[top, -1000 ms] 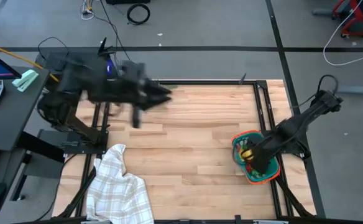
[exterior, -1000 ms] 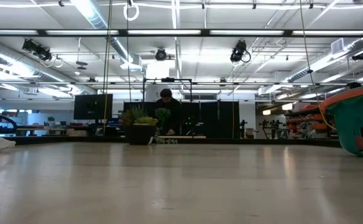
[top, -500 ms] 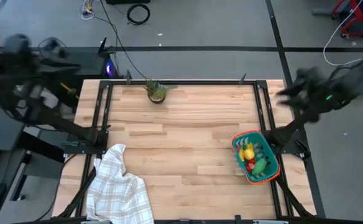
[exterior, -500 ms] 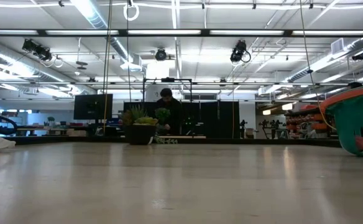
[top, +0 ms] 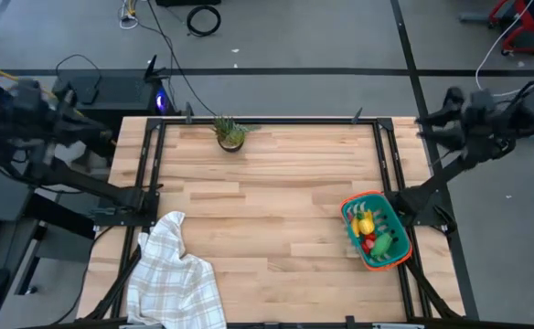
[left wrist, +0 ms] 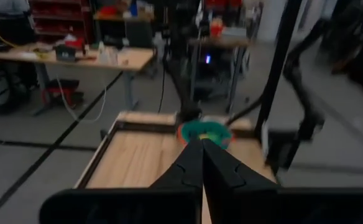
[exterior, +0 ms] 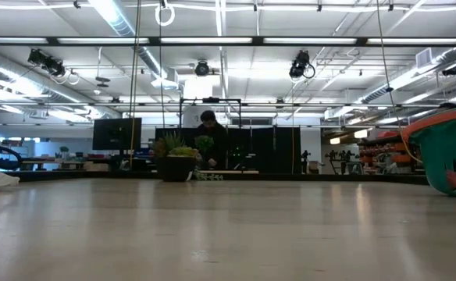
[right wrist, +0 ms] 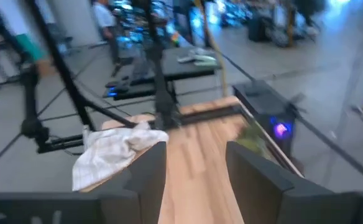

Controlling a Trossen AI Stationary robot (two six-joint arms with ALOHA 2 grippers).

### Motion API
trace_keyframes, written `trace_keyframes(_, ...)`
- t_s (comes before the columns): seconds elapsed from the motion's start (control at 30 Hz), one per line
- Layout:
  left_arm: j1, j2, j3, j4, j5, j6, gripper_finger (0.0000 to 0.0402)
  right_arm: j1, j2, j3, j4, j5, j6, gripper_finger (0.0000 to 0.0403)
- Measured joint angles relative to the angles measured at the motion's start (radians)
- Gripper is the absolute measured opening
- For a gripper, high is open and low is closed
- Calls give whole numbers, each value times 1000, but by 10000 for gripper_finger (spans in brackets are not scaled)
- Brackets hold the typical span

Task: Pick and placing Produce into tupperware
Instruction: Return to Home Position

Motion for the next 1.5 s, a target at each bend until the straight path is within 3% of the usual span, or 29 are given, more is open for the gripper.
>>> trace_keyframes(0.13,0,-51,-161,12,-19,28,15,15,-114,-302,306,-31,-131,174)
trace_keyframes(0.27,0,-172,-356,103,-23,-10,20,15,-255,-610,567,-33,-149,174)
trace_keyframes(0.47,0,-455,-785,508,-24,-19,6,14,-441,-1052,1071,-38,-224,174)
trace_keyframes(0.63,0,-650,-1222,949,-28,-65,11,-7,-477,-1312,1450,-41,-348,174)
trace_keyframes(0.77,0,-715,-1486,1194,-122,-13,18,-46,-530,-1376,1428,-42,-330,174)
trace_keyframes(0.83,0,-745,-1559,1246,-228,-7,17,-70,-576,-1380,1415,-57,-344,174)
trace_keyframes(0.93,1,-787,-1615,1252,-330,-55,11,-103,-662,-1366,1381,-178,-380,174)
trace_keyframes(1.03,0,-827,-1620,1262,-326,-66,7,-126,-751,-1345,1282,-240,-386,174)
trace_keyframes(1.13,0,-858,-1620,1256,-324,-17,10,-139,-754,-1315,1157,-196,-369,174)
trace_keyframes(1.33,0,-881,-1648,1250,-321,-47,18,-144,-735,-1335,1123,-239,-278,174)
trace_keyframes(1.5,0,-879,-1799,1392,-304,-135,9,-144,-726,-1455,1328,-290,-252,174)
